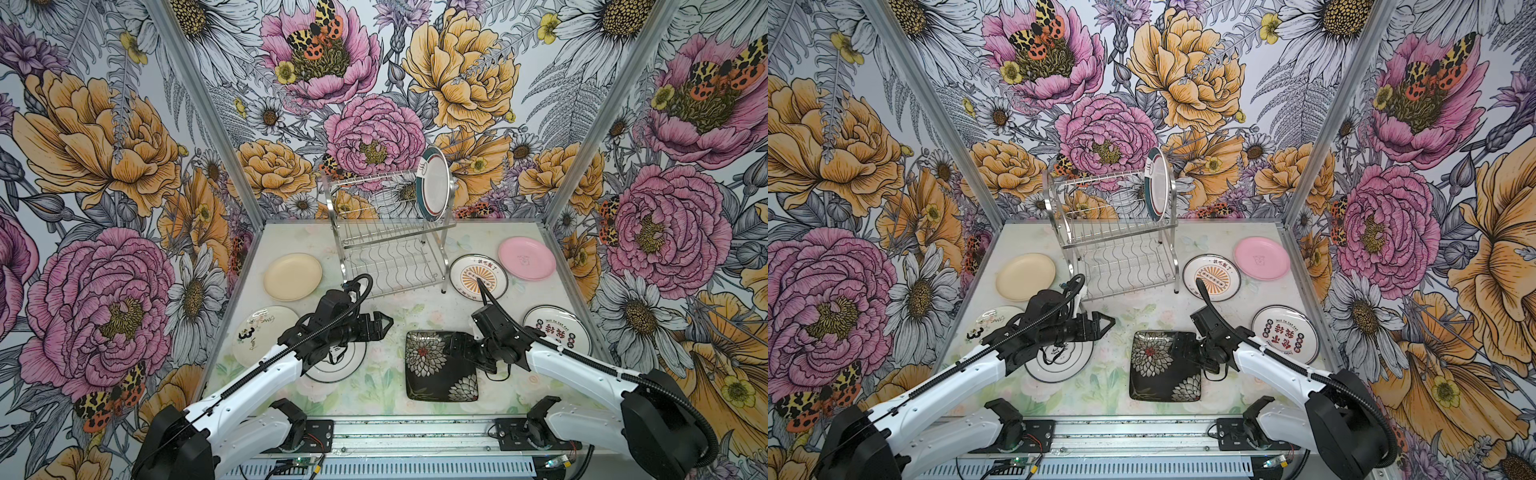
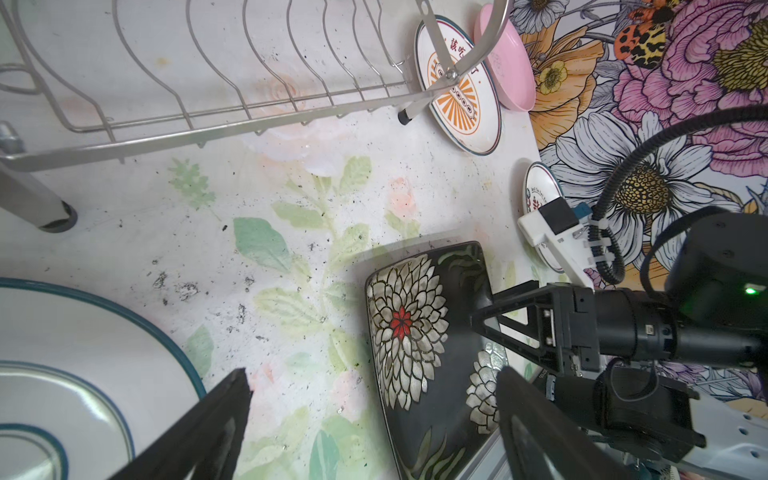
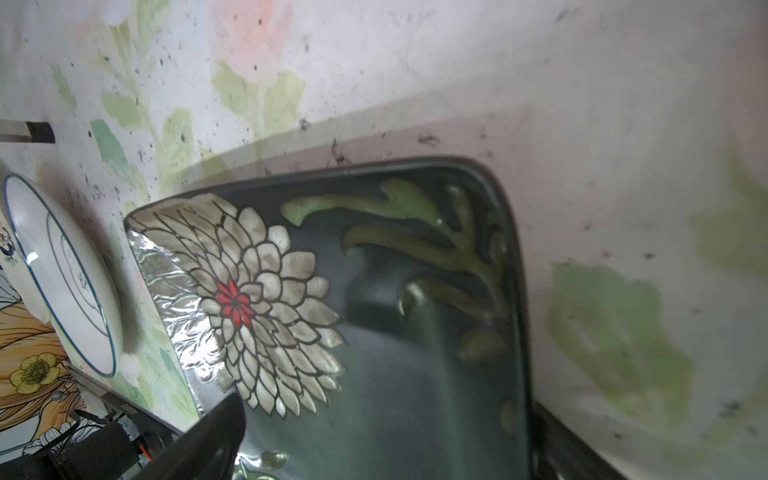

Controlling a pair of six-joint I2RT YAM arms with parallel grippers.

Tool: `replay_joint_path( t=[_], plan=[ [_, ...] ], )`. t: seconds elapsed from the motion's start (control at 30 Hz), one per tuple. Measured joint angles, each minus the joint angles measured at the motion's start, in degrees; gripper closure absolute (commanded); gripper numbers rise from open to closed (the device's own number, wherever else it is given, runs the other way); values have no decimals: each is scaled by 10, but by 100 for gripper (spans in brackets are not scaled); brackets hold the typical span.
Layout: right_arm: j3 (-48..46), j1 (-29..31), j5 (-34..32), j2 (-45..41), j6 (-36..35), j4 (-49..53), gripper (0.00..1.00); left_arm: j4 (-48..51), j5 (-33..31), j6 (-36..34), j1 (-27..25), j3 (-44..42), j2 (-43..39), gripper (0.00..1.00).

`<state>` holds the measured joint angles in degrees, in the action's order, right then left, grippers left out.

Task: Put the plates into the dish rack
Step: 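Push the dark square plate with the right gripper toward the left gripper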

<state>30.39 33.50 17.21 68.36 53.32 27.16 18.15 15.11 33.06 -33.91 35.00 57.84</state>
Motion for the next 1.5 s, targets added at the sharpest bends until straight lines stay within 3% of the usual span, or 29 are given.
replay_joint_path(
  t=[0.23, 0.4, 0.53, 0.67, 0.83, 1.37, 1.5],
  plan=[
    [-36, -23, 23, -33, 2, -43, 3, 3, 2, 0, 0, -2, -8, 7],
    [-101, -73, 54, -122, -4, -54, 15, 6, 6, 0, -1, -4, -17, 7],
    [-121, -81, 71, -136, -9, -68, 25, 10, 11, 0, -1, -8, -17, 7],
    [-129, -81, 89, -126, -15, -90, 30, 11, 16, -2, -1, -8, -9, 7],
    [-130, -81, 110, -86, -26, -130, 44, 11, 24, -6, -1, -8, 6, 7],
    [-124, -82, 155, -15, -73, -170, 99, 11, 30, -15, -1, -8, 15, 7],
    [-122, -82, 160, -9, -74, -170, 100, 11, 34, -15, 0, -8, 15, 7]
  ],
)
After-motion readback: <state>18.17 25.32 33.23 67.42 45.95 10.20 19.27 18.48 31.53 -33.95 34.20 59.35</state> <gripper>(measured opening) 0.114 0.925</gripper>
